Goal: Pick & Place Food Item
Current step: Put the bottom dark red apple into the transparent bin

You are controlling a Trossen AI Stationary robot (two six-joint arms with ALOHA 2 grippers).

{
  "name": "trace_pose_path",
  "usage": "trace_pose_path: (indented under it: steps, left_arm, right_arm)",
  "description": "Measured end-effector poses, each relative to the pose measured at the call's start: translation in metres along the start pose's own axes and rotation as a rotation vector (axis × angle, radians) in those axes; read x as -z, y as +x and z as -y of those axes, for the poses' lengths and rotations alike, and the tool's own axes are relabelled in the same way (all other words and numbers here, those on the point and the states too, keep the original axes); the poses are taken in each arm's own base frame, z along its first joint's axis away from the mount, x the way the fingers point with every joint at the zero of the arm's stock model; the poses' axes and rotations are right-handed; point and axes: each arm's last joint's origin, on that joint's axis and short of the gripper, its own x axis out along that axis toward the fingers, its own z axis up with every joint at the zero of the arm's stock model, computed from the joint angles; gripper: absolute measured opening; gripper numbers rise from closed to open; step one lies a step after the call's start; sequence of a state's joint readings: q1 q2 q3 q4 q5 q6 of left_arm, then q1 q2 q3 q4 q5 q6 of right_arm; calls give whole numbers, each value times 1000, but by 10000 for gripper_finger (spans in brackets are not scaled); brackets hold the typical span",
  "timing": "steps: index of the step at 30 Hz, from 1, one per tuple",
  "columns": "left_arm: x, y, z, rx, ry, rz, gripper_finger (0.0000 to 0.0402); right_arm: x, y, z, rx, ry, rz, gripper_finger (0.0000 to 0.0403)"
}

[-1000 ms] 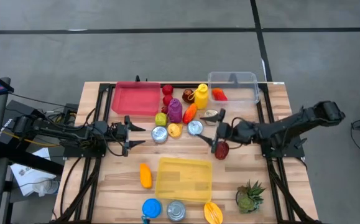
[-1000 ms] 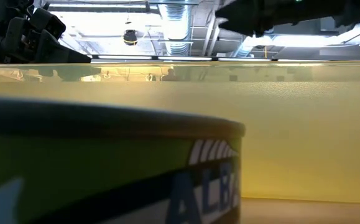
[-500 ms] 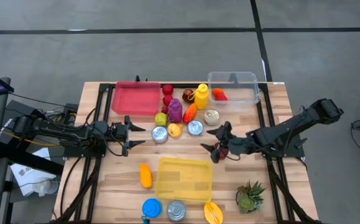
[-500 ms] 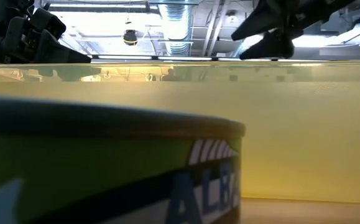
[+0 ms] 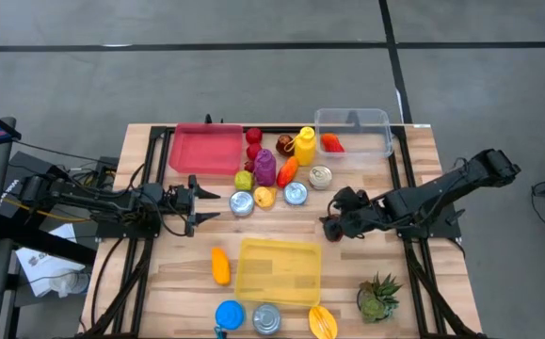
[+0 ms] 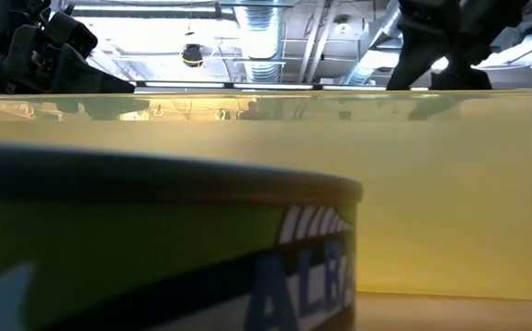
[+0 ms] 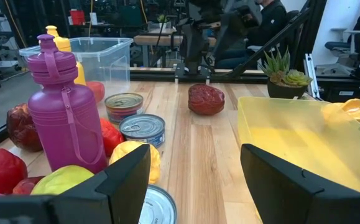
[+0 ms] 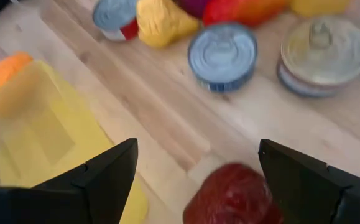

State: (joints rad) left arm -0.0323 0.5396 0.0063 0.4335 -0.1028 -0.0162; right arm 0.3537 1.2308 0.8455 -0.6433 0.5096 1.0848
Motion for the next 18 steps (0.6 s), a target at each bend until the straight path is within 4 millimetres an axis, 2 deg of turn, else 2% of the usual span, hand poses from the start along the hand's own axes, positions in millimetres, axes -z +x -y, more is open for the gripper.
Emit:
trace_pose_path:
  steps: [10, 18]
  left_arm:
    - [0, 0, 0, 0, 0, 0, 245]
    - [0, 0, 0, 0, 0, 0, 245]
  right_arm:
    - [3, 4, 12, 35, 144, -242, 323]
    - [2, 5, 19, 79, 199, -301, 321]
